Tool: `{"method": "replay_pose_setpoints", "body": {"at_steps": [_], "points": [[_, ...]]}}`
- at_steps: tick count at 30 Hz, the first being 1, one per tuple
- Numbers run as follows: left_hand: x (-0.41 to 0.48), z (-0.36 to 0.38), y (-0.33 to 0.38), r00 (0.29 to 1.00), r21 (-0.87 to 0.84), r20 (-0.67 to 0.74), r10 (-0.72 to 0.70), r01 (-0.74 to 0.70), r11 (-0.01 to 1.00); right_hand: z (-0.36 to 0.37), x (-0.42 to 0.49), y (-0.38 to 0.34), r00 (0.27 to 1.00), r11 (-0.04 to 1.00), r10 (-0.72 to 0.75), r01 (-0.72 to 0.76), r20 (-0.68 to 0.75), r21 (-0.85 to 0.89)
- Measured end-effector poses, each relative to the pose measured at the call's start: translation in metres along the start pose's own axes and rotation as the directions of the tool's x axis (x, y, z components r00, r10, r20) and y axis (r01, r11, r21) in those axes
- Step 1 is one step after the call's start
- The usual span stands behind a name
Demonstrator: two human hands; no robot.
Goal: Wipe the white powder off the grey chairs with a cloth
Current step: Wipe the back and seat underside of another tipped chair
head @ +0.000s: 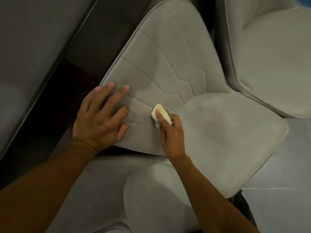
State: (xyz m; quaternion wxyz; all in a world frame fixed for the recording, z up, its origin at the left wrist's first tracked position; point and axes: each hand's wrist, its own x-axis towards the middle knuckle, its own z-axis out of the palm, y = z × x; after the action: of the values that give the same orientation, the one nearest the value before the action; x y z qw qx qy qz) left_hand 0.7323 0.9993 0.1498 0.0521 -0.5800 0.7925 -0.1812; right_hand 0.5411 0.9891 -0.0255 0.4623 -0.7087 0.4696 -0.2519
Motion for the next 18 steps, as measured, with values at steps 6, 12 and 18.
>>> {"method": "replay_pose_setpoints", "body": {"at_steps": [6,12,18], "points": [[0.0,-0.001,0.001,1.0,-0.005,0.008,-0.005,0.005,1.0,0.012,0.016,0.015,0.764,0.715,0.645,-0.611,0.017,0.342],[-0.001,0.001,-0.001,1.0,-0.006,-0.008,-0.003,0.003,1.0,0.004,0.013,0.038,0.58,0.438,0.809,-0.704,0.097,0.559],[-0.001,0.001,-0.001,1.0,-0.012,-0.016,-0.005,0.005,1.0,0.014,0.024,0.028,0.709,0.57,0.7,-0.628,0.087,0.53]]}}
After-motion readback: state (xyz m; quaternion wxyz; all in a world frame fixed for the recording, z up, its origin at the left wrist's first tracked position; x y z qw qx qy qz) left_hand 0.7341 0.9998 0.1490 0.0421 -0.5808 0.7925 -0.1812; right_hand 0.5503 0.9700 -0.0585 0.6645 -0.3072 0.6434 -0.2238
